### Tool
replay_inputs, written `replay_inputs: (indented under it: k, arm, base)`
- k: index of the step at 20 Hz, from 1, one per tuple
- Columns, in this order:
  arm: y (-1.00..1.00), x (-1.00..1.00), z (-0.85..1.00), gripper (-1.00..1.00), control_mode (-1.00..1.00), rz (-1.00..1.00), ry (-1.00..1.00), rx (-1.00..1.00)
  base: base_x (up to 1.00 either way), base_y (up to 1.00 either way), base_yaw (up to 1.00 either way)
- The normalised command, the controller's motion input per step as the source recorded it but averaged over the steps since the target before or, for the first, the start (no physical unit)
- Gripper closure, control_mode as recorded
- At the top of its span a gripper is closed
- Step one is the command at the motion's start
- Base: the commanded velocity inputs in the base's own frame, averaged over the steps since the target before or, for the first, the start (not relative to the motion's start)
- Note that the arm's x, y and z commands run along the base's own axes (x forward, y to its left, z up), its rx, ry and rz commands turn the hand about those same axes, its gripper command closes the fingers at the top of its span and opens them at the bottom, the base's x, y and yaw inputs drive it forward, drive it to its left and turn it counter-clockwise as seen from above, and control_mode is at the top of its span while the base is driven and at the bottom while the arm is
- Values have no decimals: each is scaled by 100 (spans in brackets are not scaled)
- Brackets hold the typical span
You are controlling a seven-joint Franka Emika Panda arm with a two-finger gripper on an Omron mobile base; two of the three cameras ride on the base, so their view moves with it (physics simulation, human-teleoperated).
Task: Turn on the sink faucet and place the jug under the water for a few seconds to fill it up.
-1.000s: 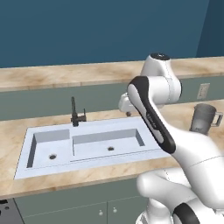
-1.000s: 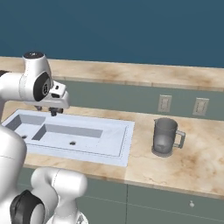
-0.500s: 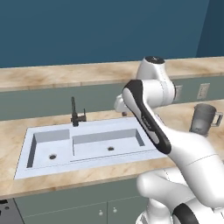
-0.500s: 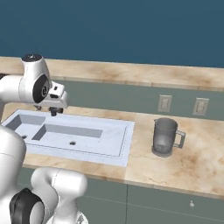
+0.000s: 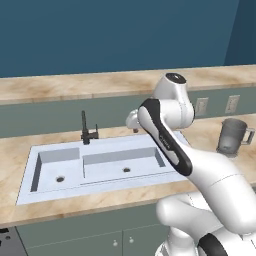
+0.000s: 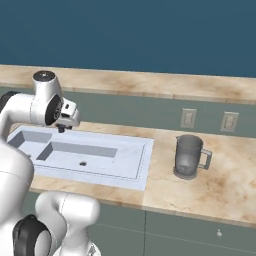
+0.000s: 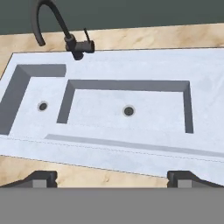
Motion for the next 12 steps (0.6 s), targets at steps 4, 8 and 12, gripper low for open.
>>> replay_inputs:
  k: [4, 8, 12]
  arm:
    - [15, 37, -18, -100, -100, 0, -1, 6]
    - [1, 0, 0, -100, -100, 0, 0, 0]
    - [1, 0, 0, -100, -100, 0, 0, 0]
  base:
    - [0, 0, 0]
    - [0, 0, 0]
    - [0, 0, 0]
